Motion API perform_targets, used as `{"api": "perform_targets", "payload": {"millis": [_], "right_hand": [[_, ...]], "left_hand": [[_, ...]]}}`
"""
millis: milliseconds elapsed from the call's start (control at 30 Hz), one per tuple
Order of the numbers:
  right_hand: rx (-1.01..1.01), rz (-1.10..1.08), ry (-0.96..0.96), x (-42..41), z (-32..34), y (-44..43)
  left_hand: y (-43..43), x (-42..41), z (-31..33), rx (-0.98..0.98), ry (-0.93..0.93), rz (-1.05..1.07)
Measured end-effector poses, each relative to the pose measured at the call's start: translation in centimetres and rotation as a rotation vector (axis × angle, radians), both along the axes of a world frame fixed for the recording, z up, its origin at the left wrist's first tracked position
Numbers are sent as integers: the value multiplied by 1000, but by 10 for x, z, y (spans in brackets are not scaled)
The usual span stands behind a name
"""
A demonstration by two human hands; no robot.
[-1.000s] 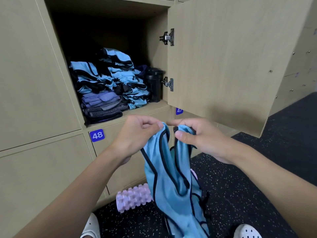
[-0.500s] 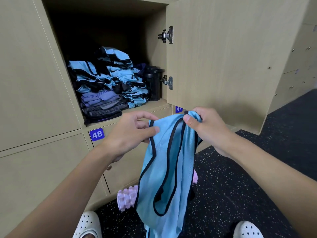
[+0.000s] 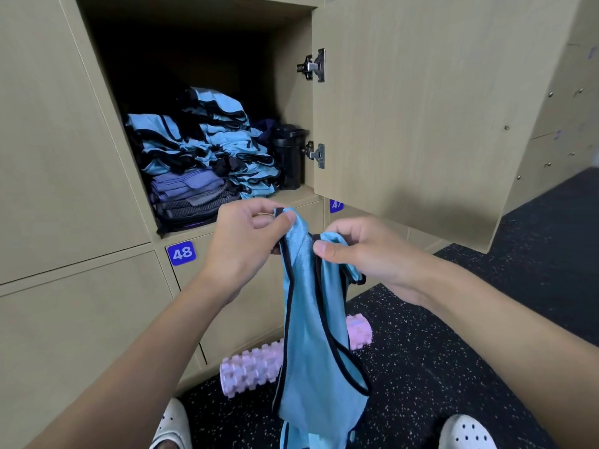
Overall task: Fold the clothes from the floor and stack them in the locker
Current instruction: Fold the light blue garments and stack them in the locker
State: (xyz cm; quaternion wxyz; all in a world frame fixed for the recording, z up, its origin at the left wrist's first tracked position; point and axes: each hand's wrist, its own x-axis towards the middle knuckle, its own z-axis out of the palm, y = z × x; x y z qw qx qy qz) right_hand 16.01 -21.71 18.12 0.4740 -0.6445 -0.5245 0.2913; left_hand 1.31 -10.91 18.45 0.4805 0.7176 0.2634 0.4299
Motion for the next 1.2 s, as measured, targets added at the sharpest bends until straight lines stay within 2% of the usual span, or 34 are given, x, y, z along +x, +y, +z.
{"api": "perform_targets", "payload": {"millis": [333,400,500,600,933,1100,1200], "right_hand": [[203,-203,98,6,1,3],[243,-213,128,6,3,2],[273,-219,166,3,4,1],[274,-235,158,2,4,2],[288,-283,172,8,3,2],[277,-306,180,11,3,1],[263,-311,198,11,4,1]], "left_hand": [[15,-6,-11,130,203,176],[11,-7,-9,118,205,140],[0,-7,-9,63,269,-52],[-4,-3,-18,141,359,-154],[-20,9,-28,287,193,-25],[-19,8,-18,212,56,-48],[-17,8,-16,207,62,-7]]}}
